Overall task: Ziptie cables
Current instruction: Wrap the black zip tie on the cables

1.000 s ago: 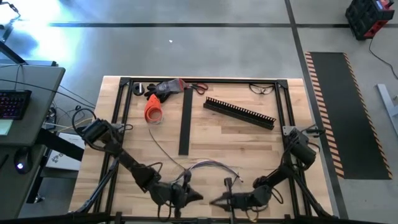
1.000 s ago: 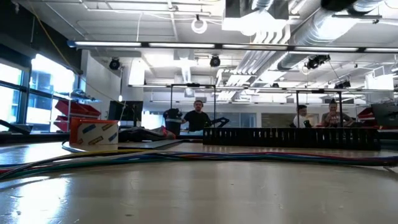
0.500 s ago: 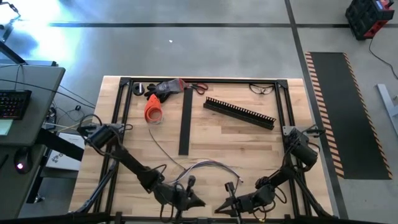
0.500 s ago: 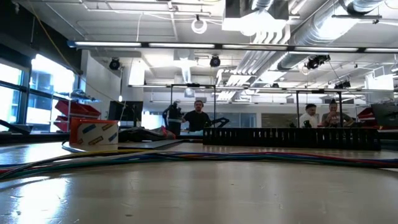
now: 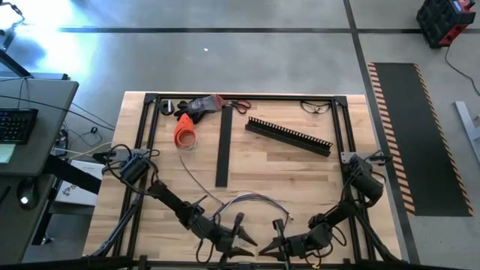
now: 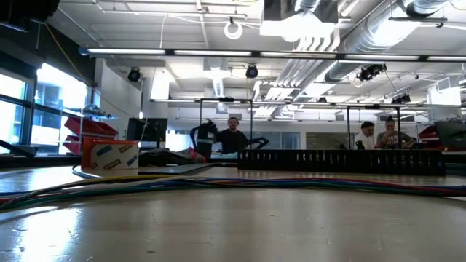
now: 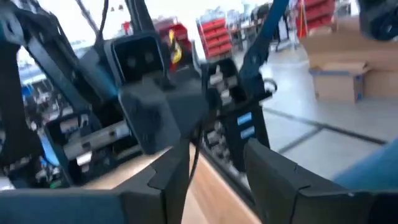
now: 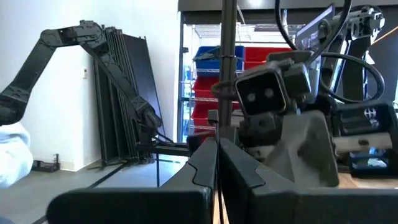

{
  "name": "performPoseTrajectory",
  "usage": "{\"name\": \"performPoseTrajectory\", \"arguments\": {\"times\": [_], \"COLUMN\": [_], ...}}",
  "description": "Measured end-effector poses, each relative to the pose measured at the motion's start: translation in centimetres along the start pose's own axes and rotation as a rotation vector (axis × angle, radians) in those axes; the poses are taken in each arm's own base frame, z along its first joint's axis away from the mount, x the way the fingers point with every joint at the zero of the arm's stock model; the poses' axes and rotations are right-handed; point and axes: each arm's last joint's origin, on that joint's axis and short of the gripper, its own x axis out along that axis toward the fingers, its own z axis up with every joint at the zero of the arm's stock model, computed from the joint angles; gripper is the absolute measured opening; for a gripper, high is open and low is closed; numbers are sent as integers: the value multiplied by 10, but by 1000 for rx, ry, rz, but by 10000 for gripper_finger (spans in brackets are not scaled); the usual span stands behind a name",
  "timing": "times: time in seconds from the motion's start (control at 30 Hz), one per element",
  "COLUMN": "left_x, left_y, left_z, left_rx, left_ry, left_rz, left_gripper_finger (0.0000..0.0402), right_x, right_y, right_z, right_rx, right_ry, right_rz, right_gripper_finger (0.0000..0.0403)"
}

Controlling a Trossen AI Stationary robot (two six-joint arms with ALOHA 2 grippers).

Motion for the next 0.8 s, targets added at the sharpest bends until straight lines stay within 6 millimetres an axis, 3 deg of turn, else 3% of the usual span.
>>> {"name": "performPoseTrajectory", "arguments": {"times": [0.33,0.8], "left_x": [4,34], "left_y": [8,3], "left_z": [-2,-13], "left_rx": [-36,-24], "left_ry": [-55,-66], "left_rz": [-46,23], "left_gripper_finger": [134,133], "right_x": [1,14], "right_y": [-2,3], "right_z": [0,12], "right_rx": [-15,-98], "right_ry": [5,-25], "right_rz": [-32,-109], "right_gripper_finger": [0,0]}}
